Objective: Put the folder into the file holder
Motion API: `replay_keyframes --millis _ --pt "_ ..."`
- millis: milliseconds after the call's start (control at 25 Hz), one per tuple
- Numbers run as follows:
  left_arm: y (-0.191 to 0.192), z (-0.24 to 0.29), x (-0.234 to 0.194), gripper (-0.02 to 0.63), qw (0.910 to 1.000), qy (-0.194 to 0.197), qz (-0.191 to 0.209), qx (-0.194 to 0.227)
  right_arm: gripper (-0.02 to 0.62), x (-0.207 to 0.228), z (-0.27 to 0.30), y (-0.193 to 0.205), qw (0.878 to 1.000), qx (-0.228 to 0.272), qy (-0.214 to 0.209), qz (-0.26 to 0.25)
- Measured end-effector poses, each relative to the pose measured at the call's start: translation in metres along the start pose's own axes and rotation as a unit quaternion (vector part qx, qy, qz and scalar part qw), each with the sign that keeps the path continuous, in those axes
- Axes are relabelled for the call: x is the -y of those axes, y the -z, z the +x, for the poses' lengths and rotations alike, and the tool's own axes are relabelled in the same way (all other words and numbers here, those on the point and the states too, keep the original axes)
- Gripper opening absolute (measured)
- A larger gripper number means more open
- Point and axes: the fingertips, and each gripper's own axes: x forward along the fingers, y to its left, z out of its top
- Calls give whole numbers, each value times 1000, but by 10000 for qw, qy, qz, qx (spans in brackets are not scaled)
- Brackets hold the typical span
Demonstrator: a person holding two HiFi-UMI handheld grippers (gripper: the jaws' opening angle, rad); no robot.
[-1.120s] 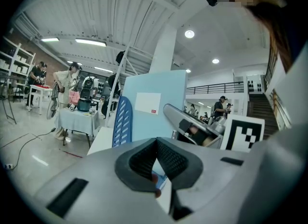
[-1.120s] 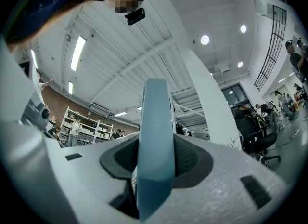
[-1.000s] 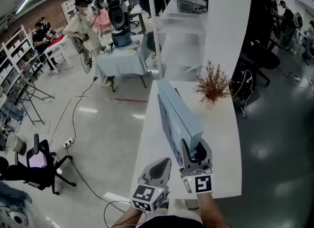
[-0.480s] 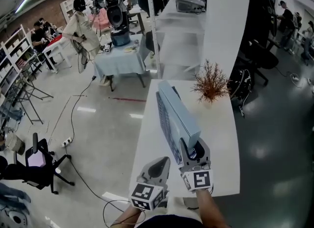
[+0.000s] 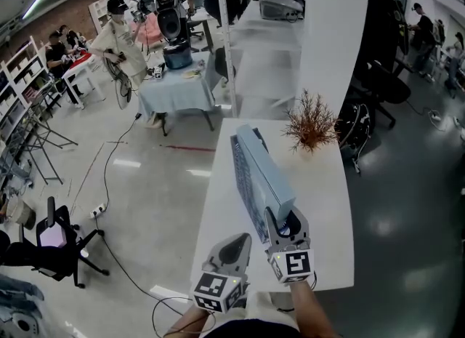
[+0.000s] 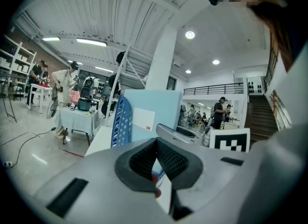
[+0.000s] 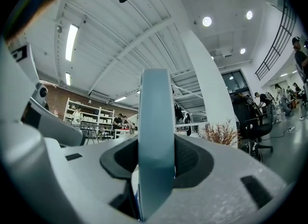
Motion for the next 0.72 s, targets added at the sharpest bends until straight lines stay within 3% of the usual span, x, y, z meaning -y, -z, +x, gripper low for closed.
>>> replay_keyframes --millis 720 --pt "-4 -12 -6 5 9998 -87 -101 137 170 -2 -6 20 9991 -404 3 89"
